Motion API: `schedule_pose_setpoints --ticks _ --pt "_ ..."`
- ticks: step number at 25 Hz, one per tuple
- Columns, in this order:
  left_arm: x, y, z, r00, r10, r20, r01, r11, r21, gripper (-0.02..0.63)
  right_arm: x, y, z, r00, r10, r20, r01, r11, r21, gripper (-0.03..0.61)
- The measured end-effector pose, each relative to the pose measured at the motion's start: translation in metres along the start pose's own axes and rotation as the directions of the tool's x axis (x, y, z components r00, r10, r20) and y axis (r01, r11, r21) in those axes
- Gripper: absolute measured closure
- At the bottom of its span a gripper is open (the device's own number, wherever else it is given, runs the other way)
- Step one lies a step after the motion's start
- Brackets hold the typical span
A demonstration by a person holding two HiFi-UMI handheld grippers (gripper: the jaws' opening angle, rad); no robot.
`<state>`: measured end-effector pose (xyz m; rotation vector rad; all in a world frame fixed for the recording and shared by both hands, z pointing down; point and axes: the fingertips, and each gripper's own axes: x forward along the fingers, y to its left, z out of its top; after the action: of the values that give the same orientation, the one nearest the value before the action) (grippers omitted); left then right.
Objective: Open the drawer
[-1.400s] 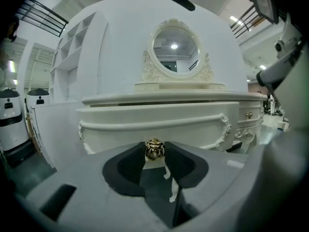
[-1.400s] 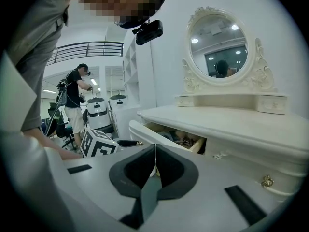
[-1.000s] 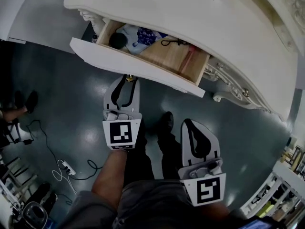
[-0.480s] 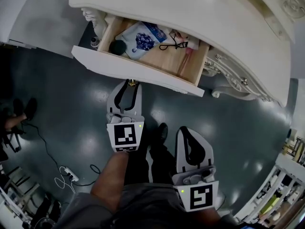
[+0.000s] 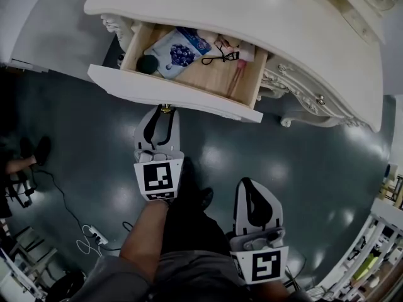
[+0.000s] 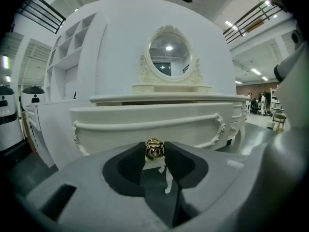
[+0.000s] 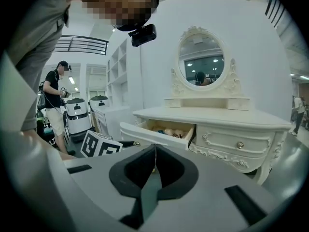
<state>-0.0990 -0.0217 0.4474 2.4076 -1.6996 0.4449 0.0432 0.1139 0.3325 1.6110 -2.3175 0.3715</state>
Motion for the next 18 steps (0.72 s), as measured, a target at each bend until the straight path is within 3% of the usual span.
schedule_pose_setpoints --ticks 7,18 --pt "-0.027 0.001 -0.014 1.0 0.004 0.006 -0.004 1.0 0.001 0.48 -0.017 0.018 -0.017 1.0 0.011 -0.007 -0.011 1.0 -0.011 0.565" --pt "-0.033 0.0 -0.012 1.0 0.0 -0.007 0.0 1.0 -0.009 0.48 -0.011 0.019 -0.002 0.999 0.034 -0.001 -0.034 0.999 -0.027 0.565"
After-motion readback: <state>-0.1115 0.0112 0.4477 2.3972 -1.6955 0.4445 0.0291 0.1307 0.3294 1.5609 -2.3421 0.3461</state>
